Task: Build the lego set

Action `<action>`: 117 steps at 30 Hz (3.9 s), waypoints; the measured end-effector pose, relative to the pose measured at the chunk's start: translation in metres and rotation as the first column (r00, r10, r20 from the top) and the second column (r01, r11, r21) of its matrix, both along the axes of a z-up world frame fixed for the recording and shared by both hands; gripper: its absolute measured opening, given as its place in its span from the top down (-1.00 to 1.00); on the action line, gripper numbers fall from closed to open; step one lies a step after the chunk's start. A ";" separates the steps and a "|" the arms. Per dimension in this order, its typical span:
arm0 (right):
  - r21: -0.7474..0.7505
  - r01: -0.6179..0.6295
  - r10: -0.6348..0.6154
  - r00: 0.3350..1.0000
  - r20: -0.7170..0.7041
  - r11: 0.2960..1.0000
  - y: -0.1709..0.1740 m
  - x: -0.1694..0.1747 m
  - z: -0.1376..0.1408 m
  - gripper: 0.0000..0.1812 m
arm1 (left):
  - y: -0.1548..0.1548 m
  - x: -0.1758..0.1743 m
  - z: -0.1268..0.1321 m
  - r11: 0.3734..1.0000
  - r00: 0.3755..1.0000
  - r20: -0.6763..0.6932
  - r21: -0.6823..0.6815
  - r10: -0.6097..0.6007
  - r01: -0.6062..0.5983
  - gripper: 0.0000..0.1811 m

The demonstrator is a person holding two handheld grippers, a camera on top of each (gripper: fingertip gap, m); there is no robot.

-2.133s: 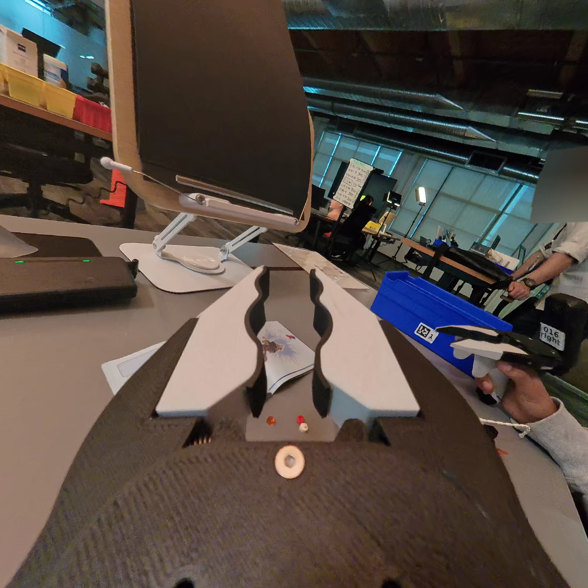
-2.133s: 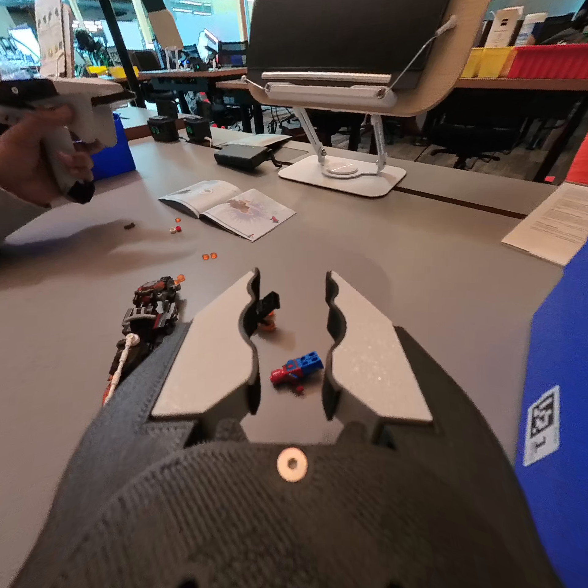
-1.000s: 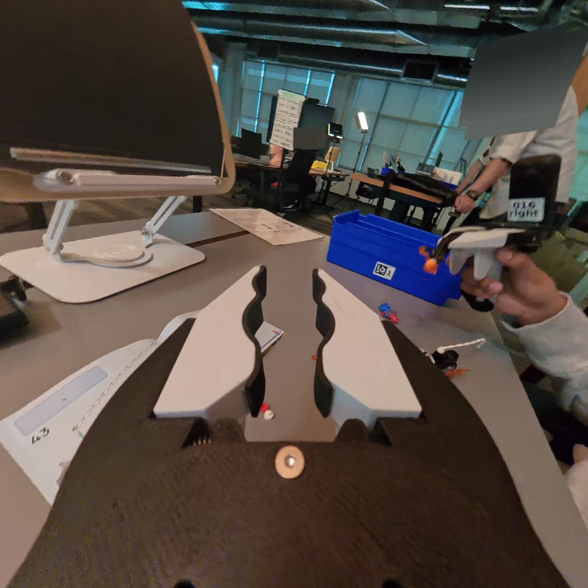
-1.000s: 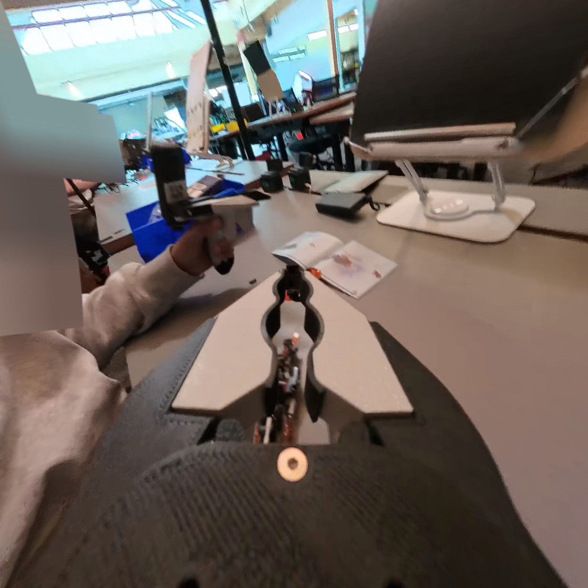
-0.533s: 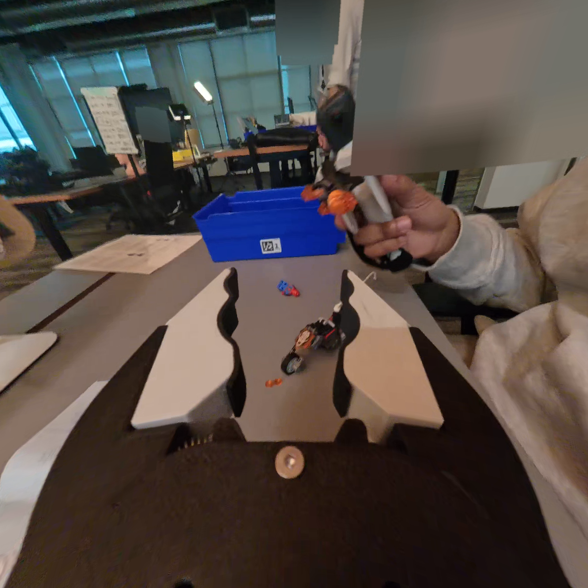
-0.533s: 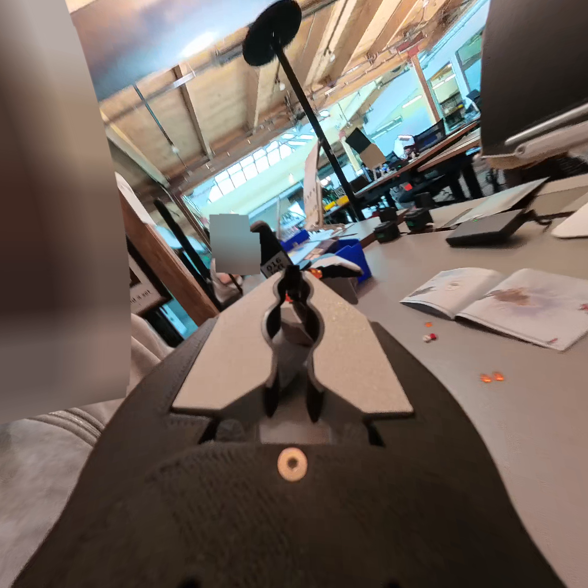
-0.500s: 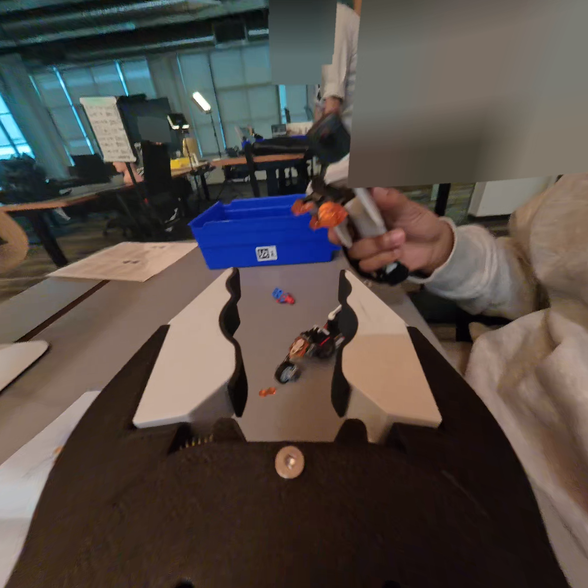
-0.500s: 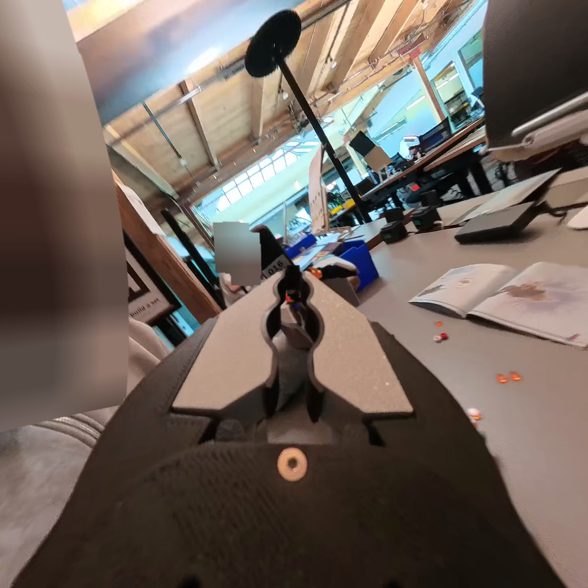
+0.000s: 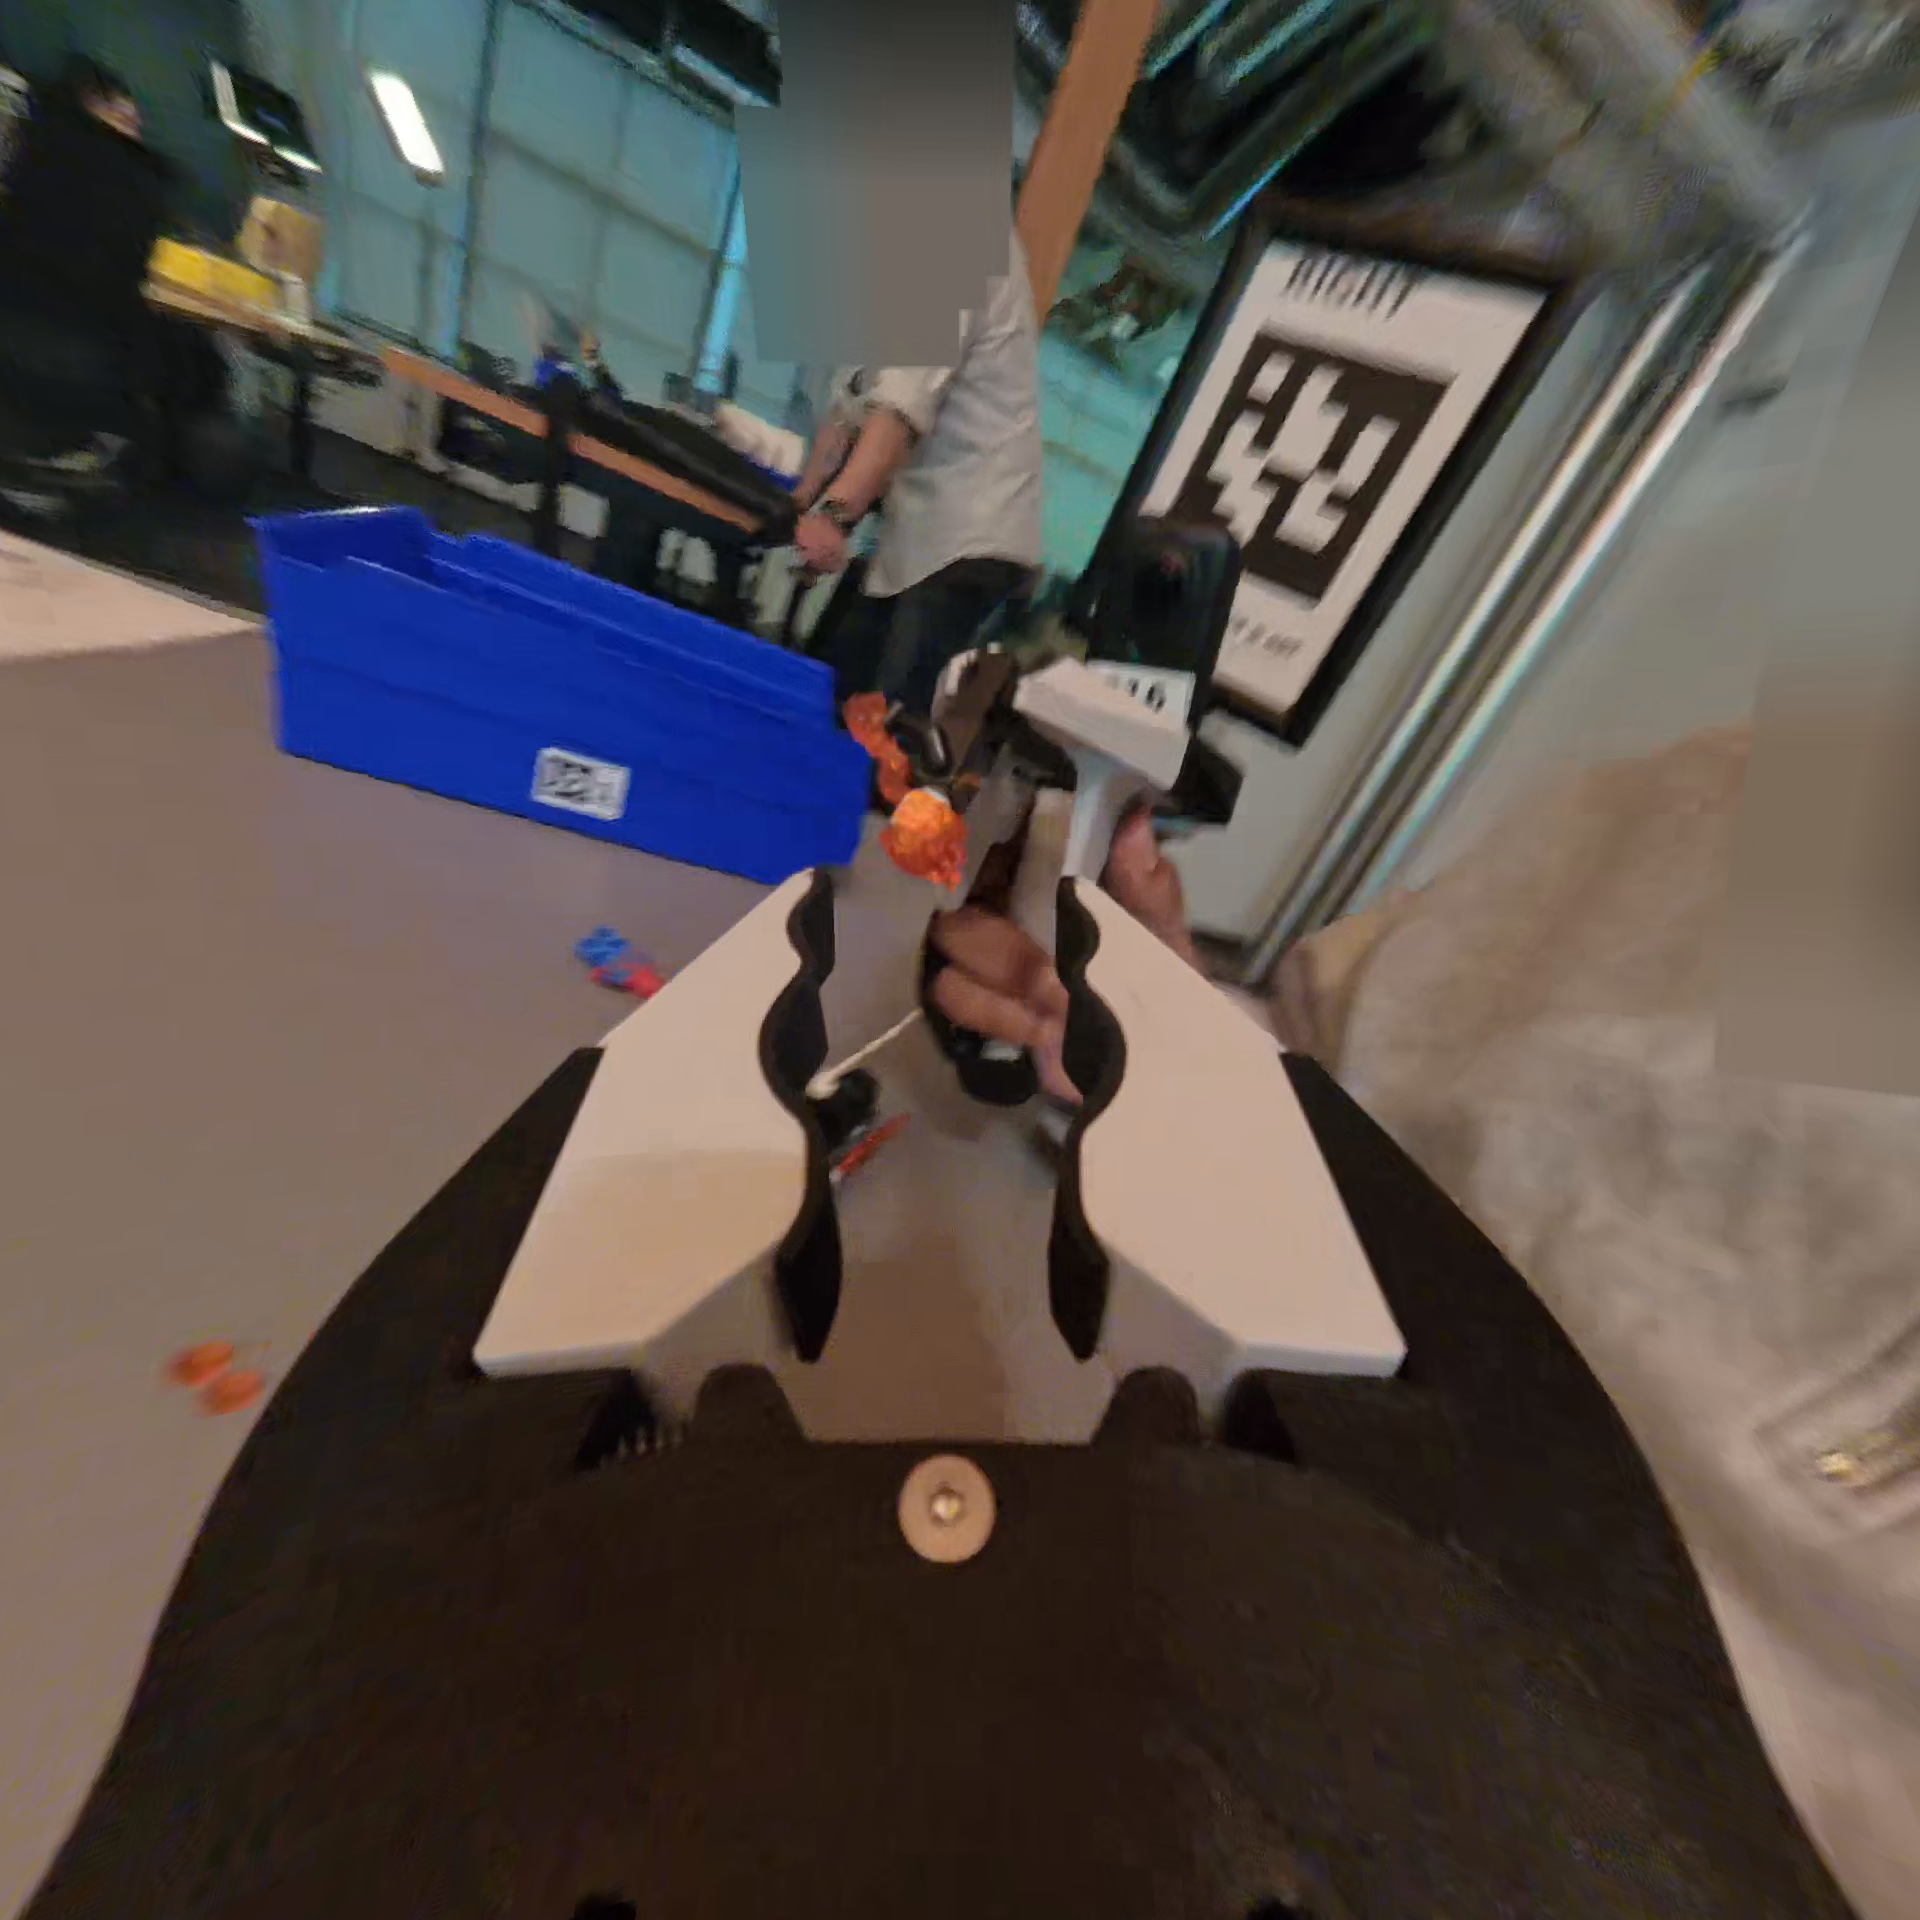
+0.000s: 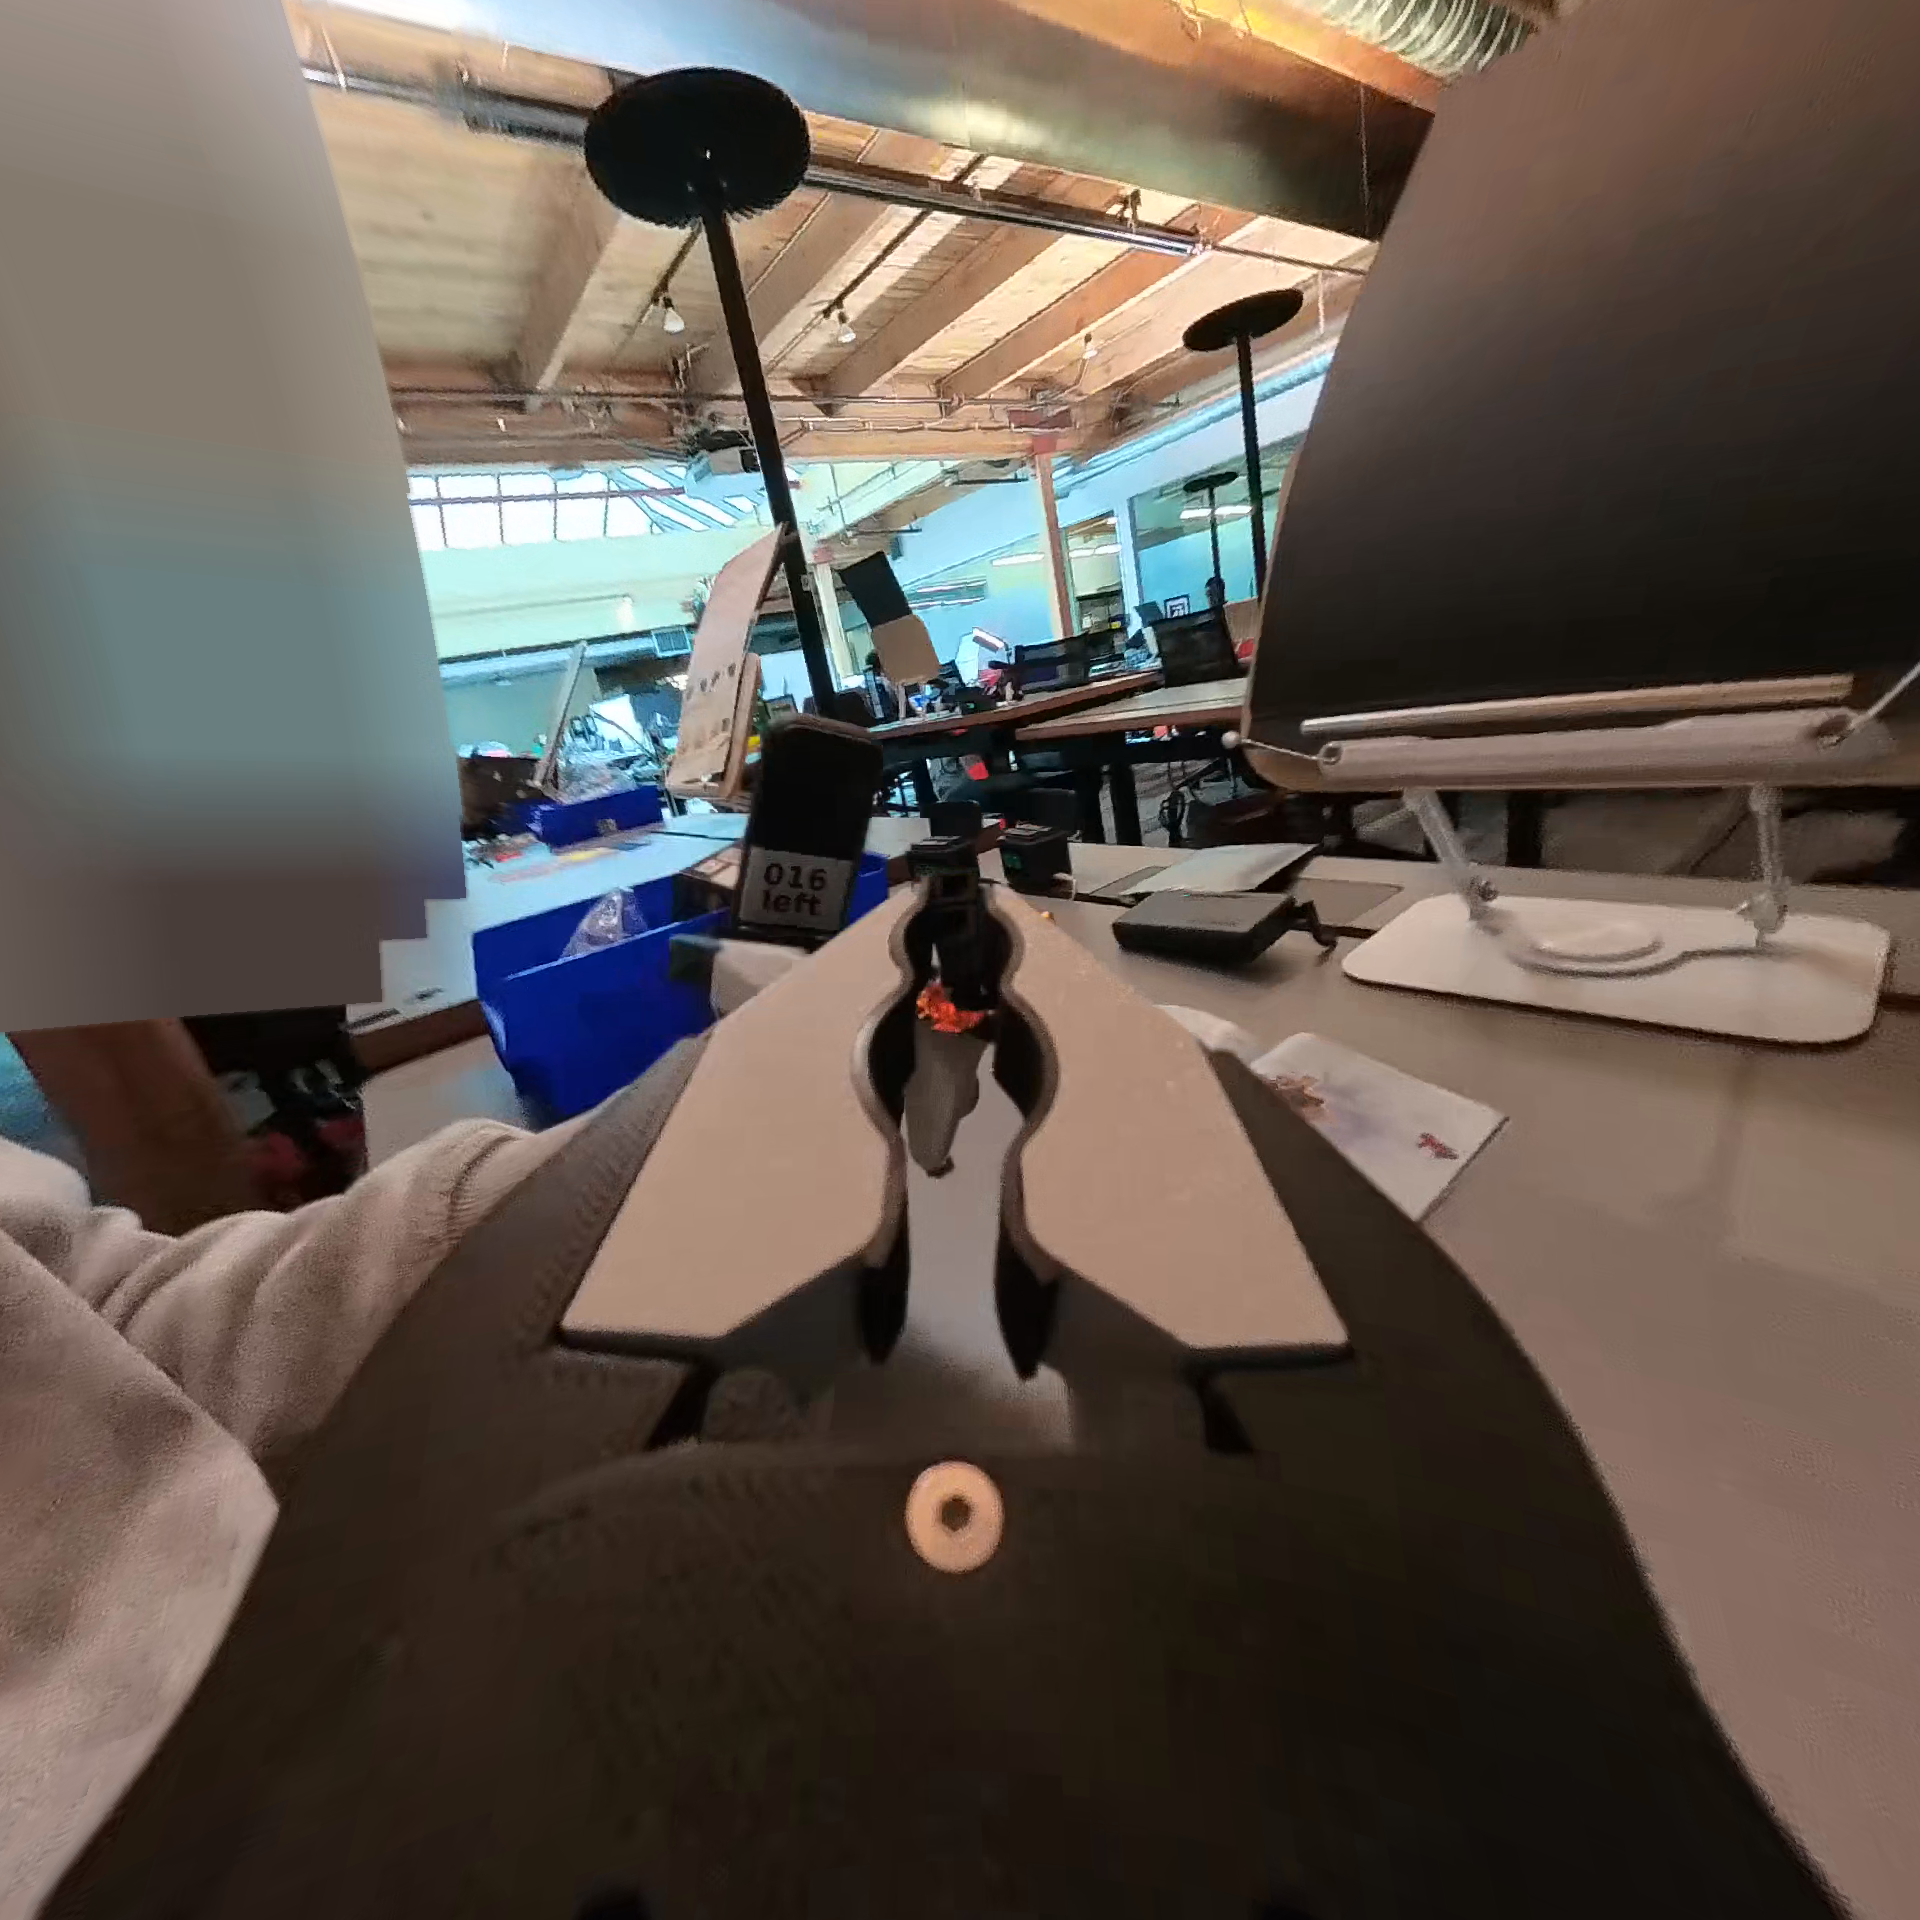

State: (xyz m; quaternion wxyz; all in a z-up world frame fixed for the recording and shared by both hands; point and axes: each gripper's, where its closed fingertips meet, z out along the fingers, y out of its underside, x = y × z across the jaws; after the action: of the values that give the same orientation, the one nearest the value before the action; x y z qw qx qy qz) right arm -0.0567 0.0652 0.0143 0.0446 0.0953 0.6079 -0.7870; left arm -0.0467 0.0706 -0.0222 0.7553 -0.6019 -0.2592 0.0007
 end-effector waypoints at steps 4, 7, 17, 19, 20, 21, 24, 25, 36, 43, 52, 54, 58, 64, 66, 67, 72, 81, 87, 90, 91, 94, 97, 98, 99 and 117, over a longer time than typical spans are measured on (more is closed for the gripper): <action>0.037 0.002 0.000 0.998 -0.059 0.999 -0.006 0.010 -0.005 0.94 | -0.009 0.002 0.017 0.981 0.999 0.024 0.190 -0.044 0.039 0.67; 0.057 -0.024 0.028 0.998 -0.065 0.998 -0.010 0.015 -0.011 0.94 | -0.010 0.000 0.010 0.991 0.999 0.025 0.134 -0.020 0.016 0.80; 0.292 -0.030 0.074 0.987 -0.139 0.956 -0.021 0.012 -0.047 0.40 | -0.027 -0.015 -0.006 0.989 0.988 0.147 0.138 0.040 -0.060 0.90; 0.319 0.077 0.007 0.967 -0.256 0.945 -0.018 0.005 -0.050 0.38 | -0.030 -0.017 -0.008 0.986 0.984 0.177 0.153 0.037 -0.065 0.90; 0.341 0.138 -0.020 0.945 -0.327 0.930 -0.017 0.001 -0.053 0.38 | -0.030 -0.019 -0.011 0.986 0.980 0.192 0.145 0.048 -0.077 0.90; 0.363 0.203 -0.043 0.914 -0.404 0.909 -0.016 -0.003 -0.056 0.37 | -0.031 -0.021 -0.014 0.987 0.977 0.205 0.134 0.056 -0.085 0.90; 0.381 0.389 -0.079 0.779 -0.623 0.839 -0.013 -0.009 -0.061 0.31 | -0.029 -0.024 -0.022 0.990 0.967 0.247 0.107 0.062 -0.091 0.90; 0.375 0.435 -0.073 0.727 -0.683 0.819 -0.013 -0.009 -0.062 0.30 | -0.029 -0.025 -0.026 0.991 0.962 0.266 0.096 0.064 -0.093 0.90; 0.340 0.672 0.156 0.320 -0.934 0.658 -0.015 -0.006 -0.095 0.70 | -0.006 -0.019 -0.050 0.997 0.954 0.300 -0.072 0.030 -0.009 0.90; 0.343 0.698 0.158 0.317 -0.935 0.629 -0.011 -0.011 -0.094 0.80 | -0.003 -0.018 -0.051 0.995 0.959 0.281 -0.098 0.028 0.000 0.90; 0.366 0.656 0.057 0.443 -0.895 0.660 -0.007 -0.016 -0.084 0.81 | -0.003 -0.011 -0.030 0.998 0.966 0.252 0.039 -0.064 0.056 0.68; 0.389 0.580 -0.002 0.558 -0.830 0.716 -0.007 -0.014 -0.077 0.81 | -0.007 -0.009 -0.018 0.991 0.969 0.228 0.117 -0.093 0.067 0.66; 0.389 0.360 -0.059 0.793 -0.606 0.848 -0.006 -0.004 -0.057 0.81 | -0.015 -0.007 -0.004 0.975 0.976 0.191 0.210 -0.108 0.067 0.65; 0.239 -0.004 0.083 0.943 -0.322 0.971 -0.023 0.051 -0.037 0.82 | -0.019 0.001 0.011 0.951 0.978 0.136 0.286 -0.160 0.116 0.60; 0.199 -0.029 0.092 0.946 -0.311 0.980 -0.032 0.070 -0.038 0.81 | -0.023 0.005 0.018 0.938 0.978 0.108 0.321 -0.176 0.133 0.59; 0.188 -0.037 0.097 0.942 -0.321 0.981 -0.037 0.079 -0.038 0.82 | -0.025 0.007 0.021 0.932 0.980 0.093 0.335 -0.179 0.138 0.59; 0.156 -0.074 0.128 0.919 -0.372 0.985 -0.045 0.112 -0.039 0.82 | -0.033 0.007 0.027 0.924 0.985 0.071 0.362 -0.157 0.122 0.60; -0.082 -0.178 0.170 0.981 -0.092 0.981 -0.016 0.082 -0.008 0.82 | -0.028 0.011 0.027 0.919 0.979 0.063 0.362 -0.192 0.157 0.60; -0.428 -0.260 0.406 0.864 0.297 0.866 0.016 0.033 0.012 0.82 | -0.016 0.024 0.030 0.922 0.972 0.005 0.316 -0.237 0.223 0.58; -0.498 -0.260 0.471 0.804 0.363 0.827 0.020 0.021 0.010 0.82 | -0.003 0.029 0.027 0.937 0.969 -0.014 0.253 -0.246 0.242 0.55; -0.507 -0.262 0.483 0.793 0.371 0.821 0.020 0.020 0.009 0.82 | 0.002 0.028 0.024 0.946 0.971 -0.013 0.223 -0.238 0.235 0.55; -0.507 -0.273 0.497 0.779 0.383 0.817 0.016 0.020 0.006 0.82 | 0.010 0.025 0.018 0.966 0.979 -0.014 0.161 -0.201 0.201 0.56; -0.495 -0.274 0.493 0.778 0.389 0.824 0.013 0.020 0.003 0.82 | 0.012 0.024 0.021 0.966 0.982 -0.020 0.176 -0.188 0.189 0.60; -0.491 -0.275 0.491 0.779 0.391 0.827 0.011 0.020 0.002 0.82 | 0.013 0.023 0.020 0.967 0.983 -0.015 0.177 -0.183 0.183 0.63; -0.487 -0.276 0.490 0.778 0.393 0.829 0.010 0.020 0.001 0.82 | 0.013 0.022 0.019 0.968 0.984 -0.012 0.175 -0.179 0.178 0.66; -0.019 -0.294 0.288 0.922 0.259 0.956 0.007 0.003 -0.019 0.55 | 0.001 0.011 0.005 0.997 0.998 -0.017 0.032 -0.064 0.064 0.86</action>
State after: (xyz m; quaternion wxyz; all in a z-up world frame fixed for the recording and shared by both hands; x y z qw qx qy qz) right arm -0.0540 0.0727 -0.0048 0.2389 0.1063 0.6120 -0.7464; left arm -0.0356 0.0714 -0.0174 0.7666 -0.5976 -0.2338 -0.0229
